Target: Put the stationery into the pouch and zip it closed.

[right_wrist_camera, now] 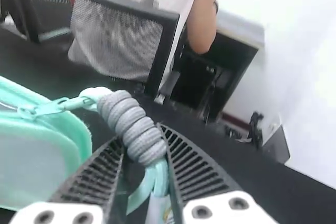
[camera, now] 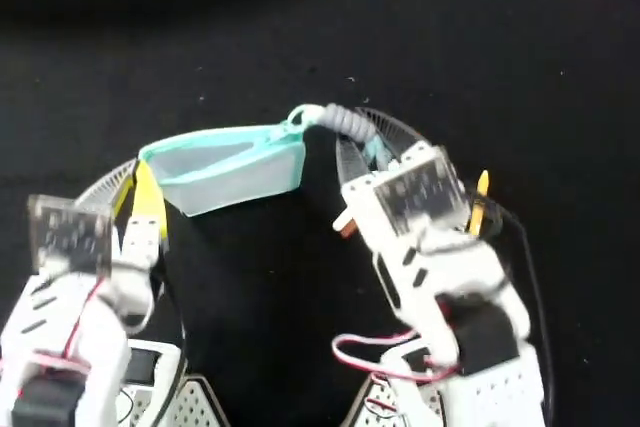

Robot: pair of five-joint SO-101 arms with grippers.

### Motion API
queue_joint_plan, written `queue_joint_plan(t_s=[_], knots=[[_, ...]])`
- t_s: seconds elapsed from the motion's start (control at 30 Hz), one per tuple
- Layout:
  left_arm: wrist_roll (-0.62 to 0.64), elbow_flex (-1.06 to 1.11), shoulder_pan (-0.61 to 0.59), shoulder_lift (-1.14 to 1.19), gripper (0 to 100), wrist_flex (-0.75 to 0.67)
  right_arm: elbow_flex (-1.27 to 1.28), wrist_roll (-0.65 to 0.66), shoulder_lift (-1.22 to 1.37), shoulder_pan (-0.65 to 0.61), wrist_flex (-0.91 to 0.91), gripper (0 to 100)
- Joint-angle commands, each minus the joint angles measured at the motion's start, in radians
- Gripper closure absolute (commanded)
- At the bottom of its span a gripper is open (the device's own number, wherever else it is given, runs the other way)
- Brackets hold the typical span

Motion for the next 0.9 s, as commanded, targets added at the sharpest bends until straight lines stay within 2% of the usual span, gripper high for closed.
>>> queue_joint_plan(t_s=[0.0, 0.1, 0.33, 0.5, 0.8, 0.87], knots=[[-0.055, -0.073, -0.012, 0.219, 97, 0.025, -0.094, 0.003, 0.136, -0.034, 0.005, 98.6], [-0.083, -0.102, -0.016, 0.319, 97, 0.058, -0.091, 0.003, 0.163, -0.043, 0.005, 98.6], [-0.083, -0.168, -0.012, 0.307, 97, 0.066, -0.082, 0.011, 0.163, -0.052, 0.008, 98.6], [-0.083, -0.202, -0.008, 0.307, 87, 0.155, -0.079, 0.011, 0.163, -0.052, 0.025, 98.6], [-0.083, -0.173, -0.008, 0.302, 87, 0.164, -0.082, 0.011, 0.163, -0.052, 0.025, 98.6], [-0.078, -0.160, -0.008, 0.299, 91, 0.163, -0.082, 0.011, 0.163, -0.052, 0.025, 98.6]])
